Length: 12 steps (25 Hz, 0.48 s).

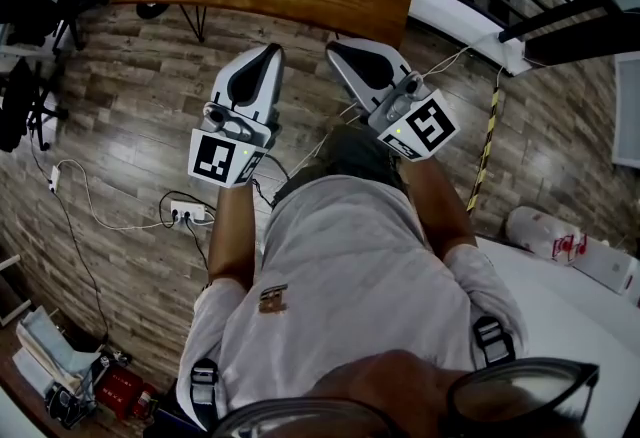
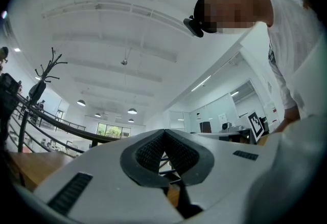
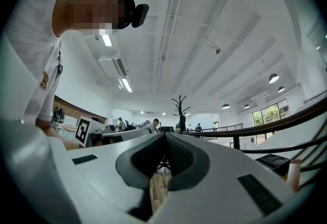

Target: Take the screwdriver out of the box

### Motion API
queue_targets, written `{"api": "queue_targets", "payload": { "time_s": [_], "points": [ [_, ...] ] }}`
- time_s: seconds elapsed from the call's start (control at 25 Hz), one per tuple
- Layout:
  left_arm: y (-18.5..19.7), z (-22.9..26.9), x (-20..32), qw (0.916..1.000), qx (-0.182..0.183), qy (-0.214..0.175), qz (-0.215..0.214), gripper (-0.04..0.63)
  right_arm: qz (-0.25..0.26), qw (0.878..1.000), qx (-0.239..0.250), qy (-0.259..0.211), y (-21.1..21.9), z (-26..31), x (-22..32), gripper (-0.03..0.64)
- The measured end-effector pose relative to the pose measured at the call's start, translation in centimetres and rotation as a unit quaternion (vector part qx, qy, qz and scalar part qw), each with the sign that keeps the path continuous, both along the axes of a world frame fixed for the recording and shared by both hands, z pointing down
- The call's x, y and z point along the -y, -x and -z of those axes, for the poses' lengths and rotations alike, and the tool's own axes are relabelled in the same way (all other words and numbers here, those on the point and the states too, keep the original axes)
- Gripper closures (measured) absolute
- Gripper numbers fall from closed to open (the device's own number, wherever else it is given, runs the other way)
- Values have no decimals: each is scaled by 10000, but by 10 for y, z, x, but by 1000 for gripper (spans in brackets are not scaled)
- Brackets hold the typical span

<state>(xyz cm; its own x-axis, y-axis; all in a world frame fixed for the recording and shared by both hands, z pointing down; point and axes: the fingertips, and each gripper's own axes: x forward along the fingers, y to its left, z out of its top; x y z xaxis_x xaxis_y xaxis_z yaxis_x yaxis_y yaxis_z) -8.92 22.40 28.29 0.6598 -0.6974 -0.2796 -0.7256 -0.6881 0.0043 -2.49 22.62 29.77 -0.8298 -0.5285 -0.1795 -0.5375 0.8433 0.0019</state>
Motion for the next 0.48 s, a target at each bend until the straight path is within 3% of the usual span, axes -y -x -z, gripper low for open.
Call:
{"api": "queue_targets", "payload": {
  "time_s": [0.48],
  "points": [
    [6, -5, 38, 9999, 99, -23, 102, 577, 101, 9999, 61, -17, 5, -9, 40, 584]
  ]
}}
